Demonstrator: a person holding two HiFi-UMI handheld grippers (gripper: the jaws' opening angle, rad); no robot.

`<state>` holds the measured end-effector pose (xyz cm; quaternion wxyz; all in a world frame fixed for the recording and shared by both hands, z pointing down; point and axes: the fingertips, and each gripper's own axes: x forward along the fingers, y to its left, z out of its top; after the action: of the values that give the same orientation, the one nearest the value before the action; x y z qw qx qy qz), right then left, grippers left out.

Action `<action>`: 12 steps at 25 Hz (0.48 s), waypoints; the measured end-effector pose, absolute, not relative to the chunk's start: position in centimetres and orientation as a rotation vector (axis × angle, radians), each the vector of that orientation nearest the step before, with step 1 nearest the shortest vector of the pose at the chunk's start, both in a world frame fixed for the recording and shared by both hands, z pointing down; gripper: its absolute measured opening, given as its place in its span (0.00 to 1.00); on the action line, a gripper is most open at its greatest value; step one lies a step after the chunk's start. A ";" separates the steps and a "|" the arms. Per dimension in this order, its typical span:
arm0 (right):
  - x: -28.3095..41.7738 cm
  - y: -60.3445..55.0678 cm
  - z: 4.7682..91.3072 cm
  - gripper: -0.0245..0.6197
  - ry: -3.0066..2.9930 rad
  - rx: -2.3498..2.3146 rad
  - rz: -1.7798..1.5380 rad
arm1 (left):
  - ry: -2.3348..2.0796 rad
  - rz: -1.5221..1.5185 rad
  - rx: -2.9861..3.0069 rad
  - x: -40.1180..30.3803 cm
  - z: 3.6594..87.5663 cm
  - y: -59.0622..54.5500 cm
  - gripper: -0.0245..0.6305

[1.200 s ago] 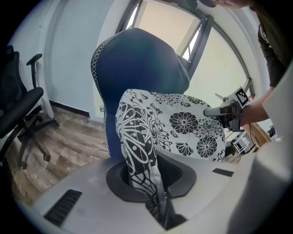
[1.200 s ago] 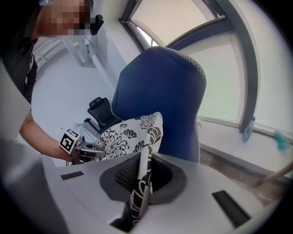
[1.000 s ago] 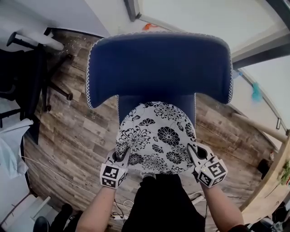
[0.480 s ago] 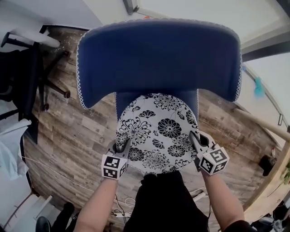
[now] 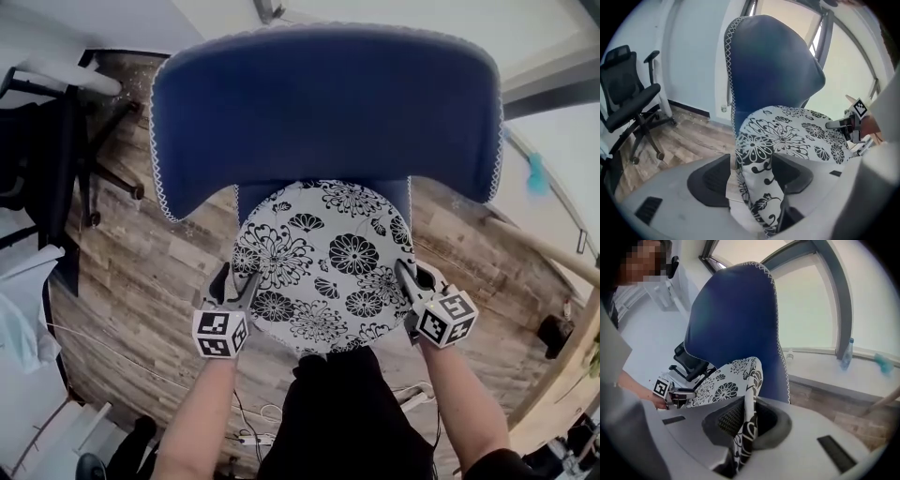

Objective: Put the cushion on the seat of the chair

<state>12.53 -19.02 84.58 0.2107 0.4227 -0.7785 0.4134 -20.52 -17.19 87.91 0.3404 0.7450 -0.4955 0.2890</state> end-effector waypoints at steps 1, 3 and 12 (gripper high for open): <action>12.6 -19.0 84.7 0.10 -2.156 1.179 1.155 | -1.325 0.755 1.918 -21.5 87.8 -17.2 0.43; 12.6 -19.0 85.0 0.10 -2.143 1.187 1.169 | -1.383 0.743 1.871 -23.4 87.5 -17.3 0.43; 13.0 -19.2 86.1 0.15 -2.106 1.131 1.059 | -1.401 0.706 1.908 -23.6 85.4 -18.1 0.43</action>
<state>12.96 -19.16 86.05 0.2606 0.4176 -0.7777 0.3909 -23.61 -18.11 85.35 0.3293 0.7294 -0.5354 0.2699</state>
